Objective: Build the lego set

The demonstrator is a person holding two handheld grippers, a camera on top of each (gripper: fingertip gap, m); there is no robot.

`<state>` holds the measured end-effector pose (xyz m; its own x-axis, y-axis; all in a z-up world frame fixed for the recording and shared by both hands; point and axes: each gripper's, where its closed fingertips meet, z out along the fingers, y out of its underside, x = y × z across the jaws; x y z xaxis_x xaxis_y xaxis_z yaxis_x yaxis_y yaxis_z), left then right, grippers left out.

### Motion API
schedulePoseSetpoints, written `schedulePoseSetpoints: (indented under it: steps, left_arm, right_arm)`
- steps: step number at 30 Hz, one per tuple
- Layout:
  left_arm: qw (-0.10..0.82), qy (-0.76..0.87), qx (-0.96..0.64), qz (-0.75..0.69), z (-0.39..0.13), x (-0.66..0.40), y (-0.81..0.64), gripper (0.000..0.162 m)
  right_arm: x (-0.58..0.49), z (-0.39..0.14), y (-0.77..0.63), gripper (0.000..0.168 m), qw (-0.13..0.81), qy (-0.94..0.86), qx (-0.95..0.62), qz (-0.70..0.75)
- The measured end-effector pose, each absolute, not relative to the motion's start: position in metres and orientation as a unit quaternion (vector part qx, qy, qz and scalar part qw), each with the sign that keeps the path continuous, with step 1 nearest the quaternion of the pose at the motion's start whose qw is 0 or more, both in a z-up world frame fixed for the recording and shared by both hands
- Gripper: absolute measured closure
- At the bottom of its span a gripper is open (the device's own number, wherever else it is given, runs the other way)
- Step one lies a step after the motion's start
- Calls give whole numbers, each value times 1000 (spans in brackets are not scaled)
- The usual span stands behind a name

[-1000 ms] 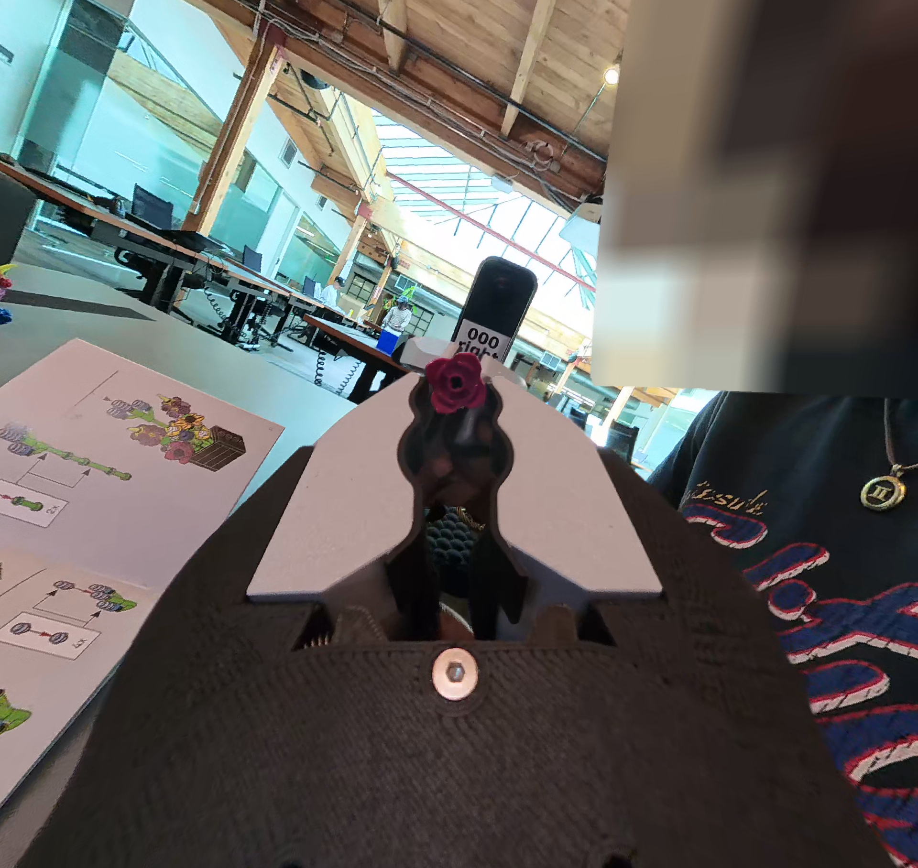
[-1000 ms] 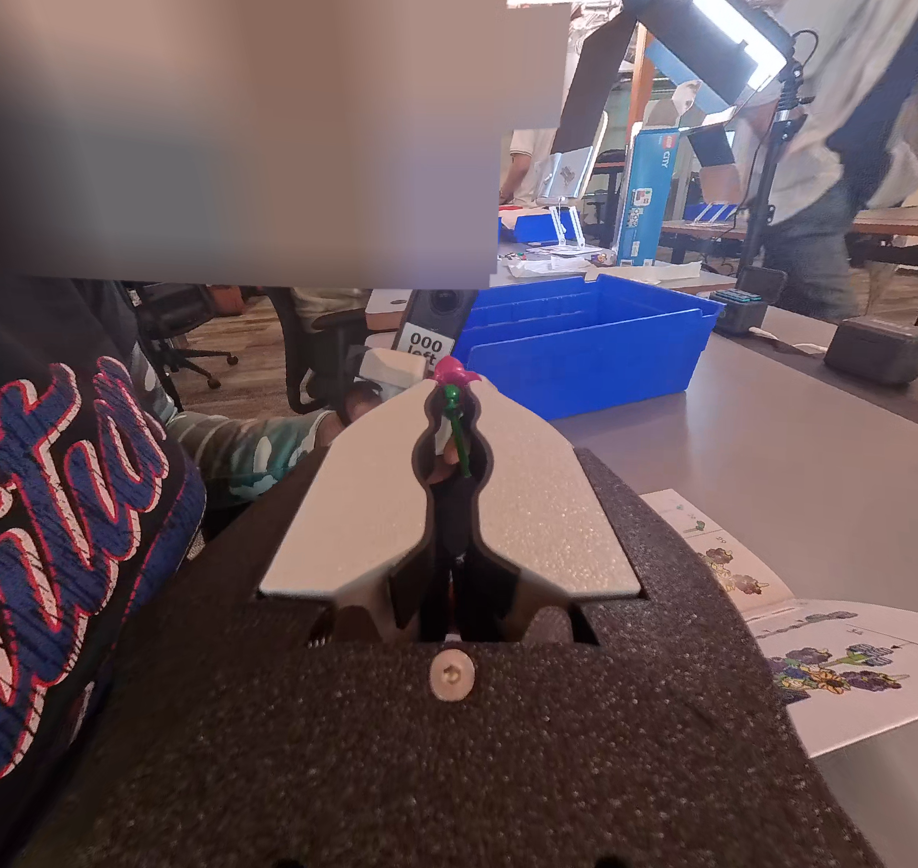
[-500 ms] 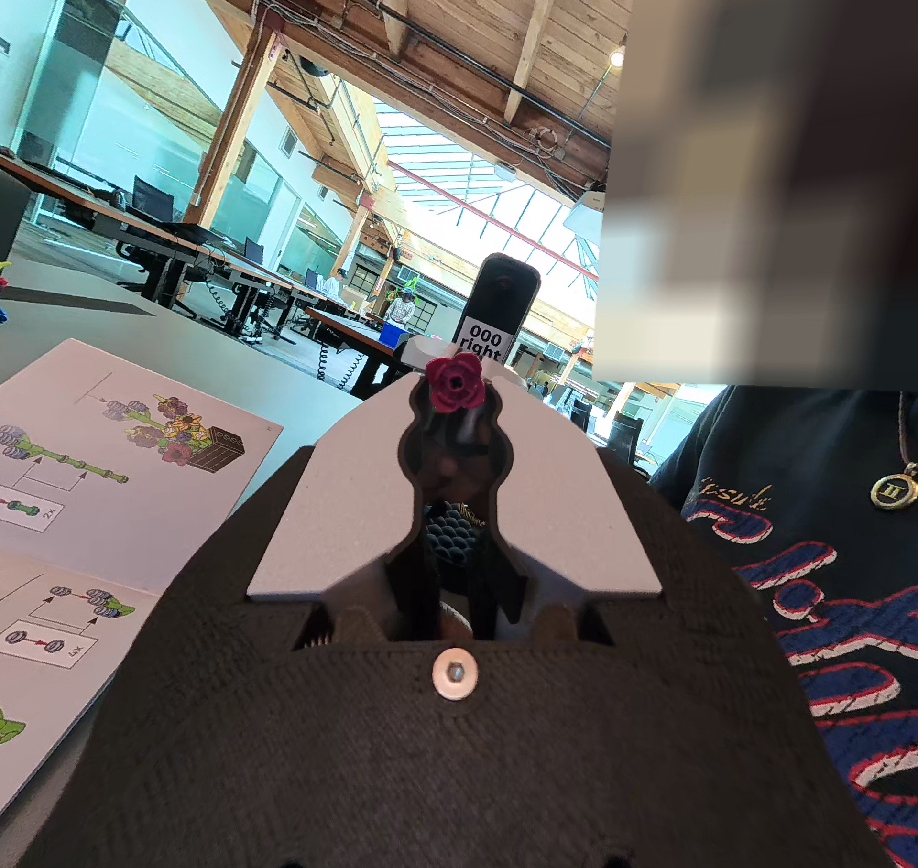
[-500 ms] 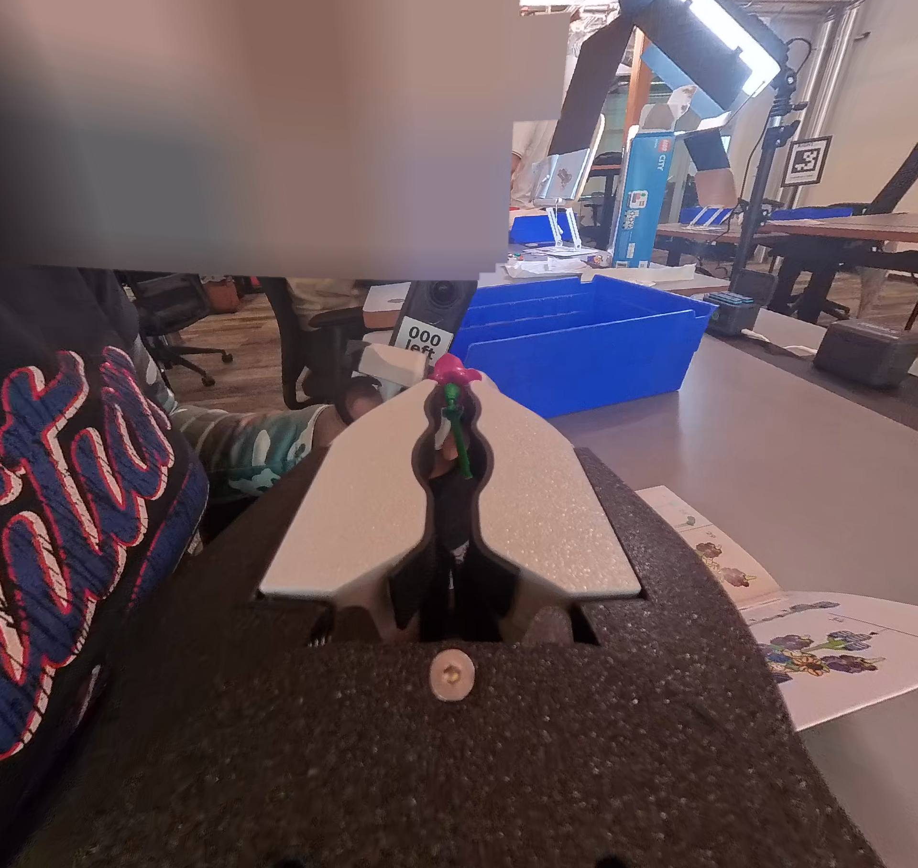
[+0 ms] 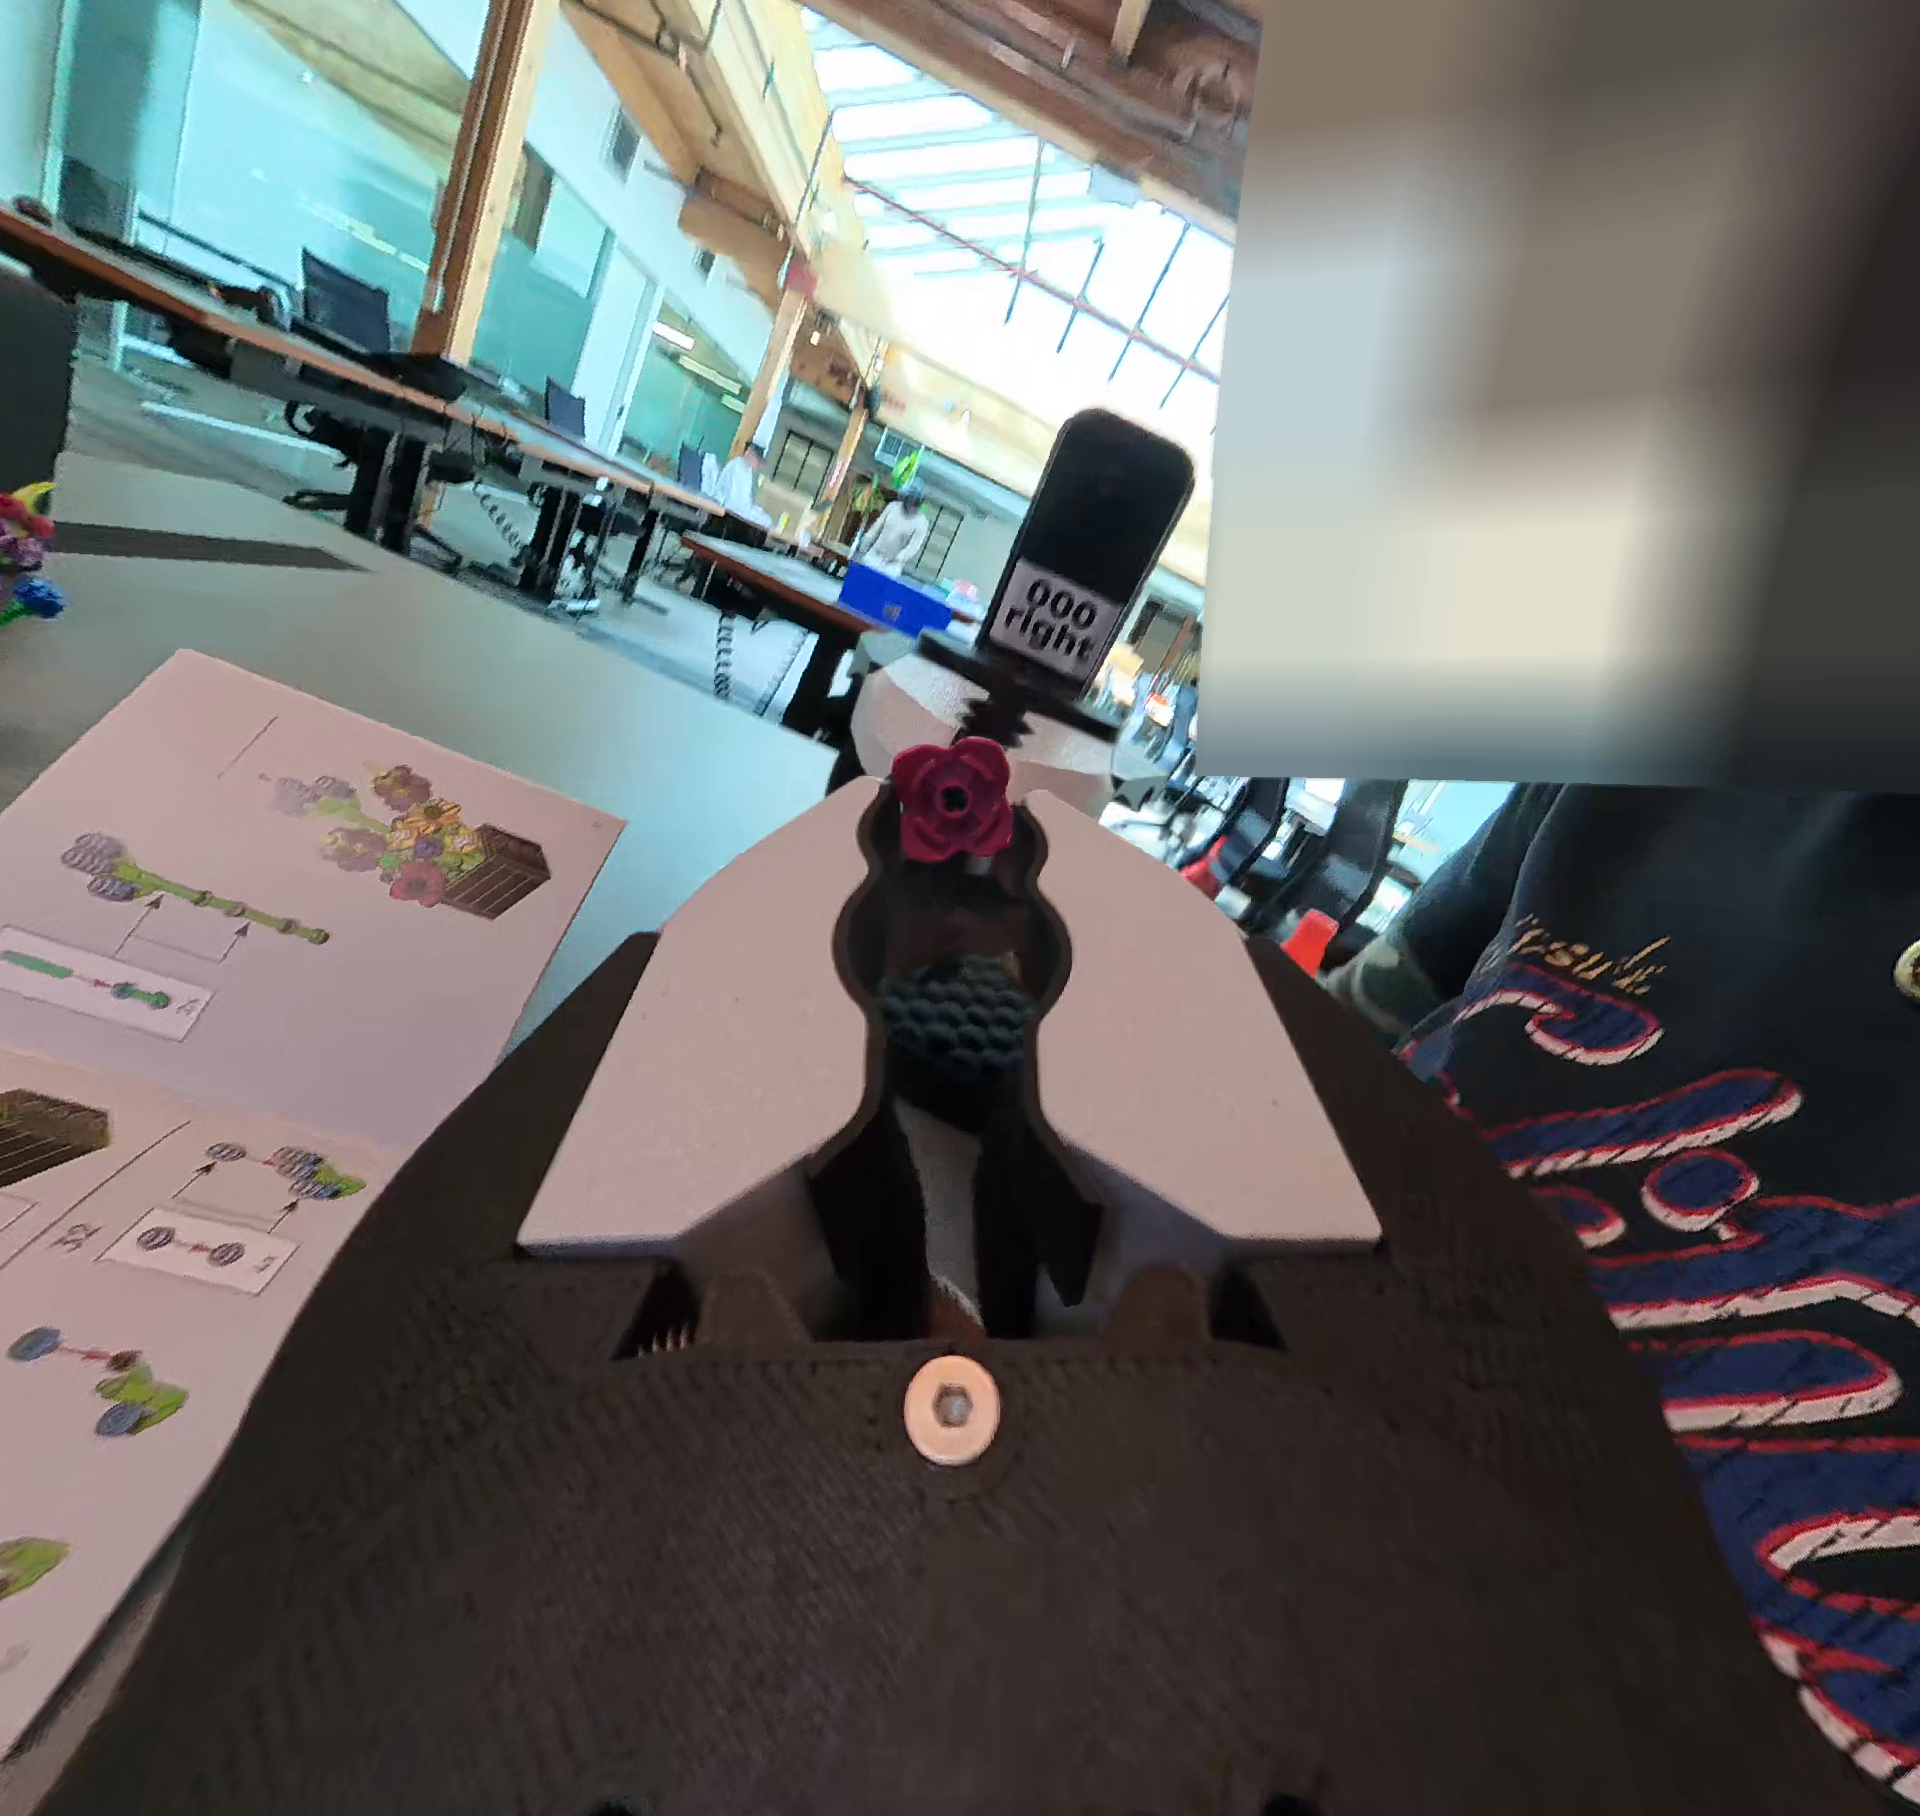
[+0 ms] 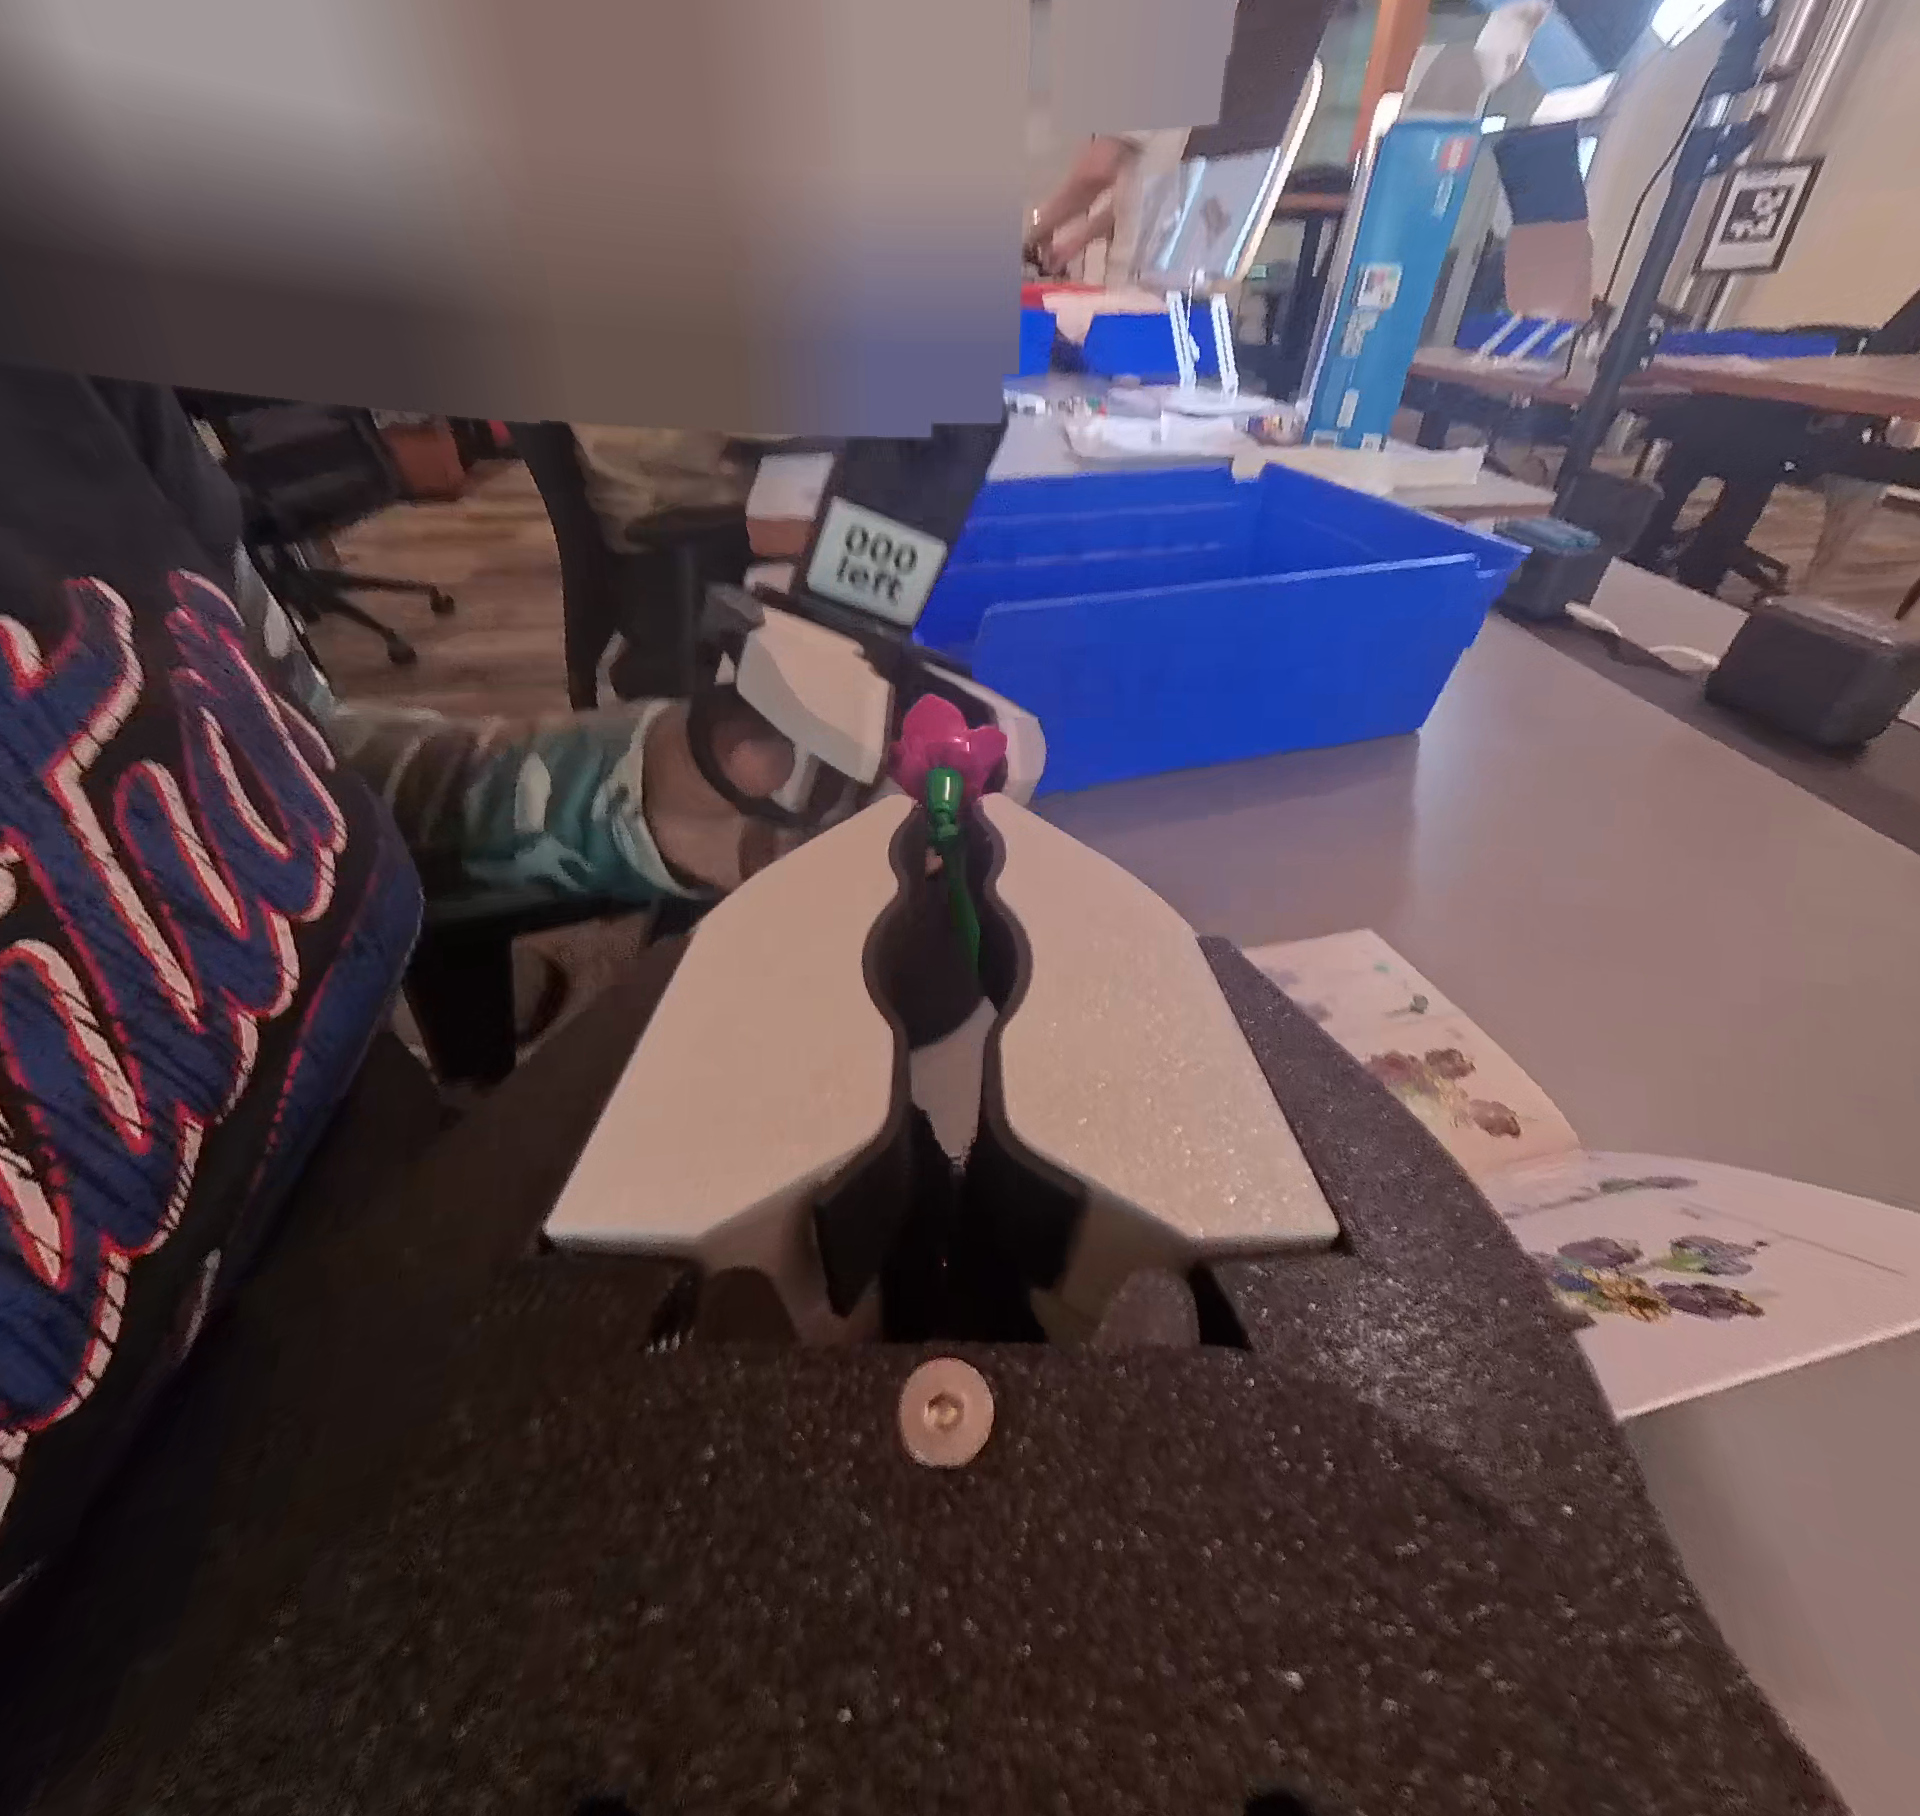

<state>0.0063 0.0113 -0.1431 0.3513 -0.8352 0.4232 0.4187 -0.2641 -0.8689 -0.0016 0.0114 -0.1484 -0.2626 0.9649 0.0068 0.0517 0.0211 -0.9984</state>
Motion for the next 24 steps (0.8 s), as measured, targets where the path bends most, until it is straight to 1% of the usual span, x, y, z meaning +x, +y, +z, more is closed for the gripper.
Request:
schedulePoseSetpoints:
  steps: [6, 9, 17, 24]
  left_arm:
    - [553, 218, -628, -503, -155, 7, 8, 142]
    - [540, 216, -636, -508, -159, 7, 7, 142]
    - [493, 251, -697, -456, -180, 7, 6, 142]
    - [480, 262, -716, -435, -191, 11, 4, 141]
  right_arm:
    - [-4, -168, 7, 162, 398, -624, -452, 499]
    - [-5, -171, 5, 162, 393, -621, -453, 504]
    - [-5, -192, 3, 162, 371, -641, -473, 477]
    - [-4, -206, 0, 162, 357, -647, -485, 468]
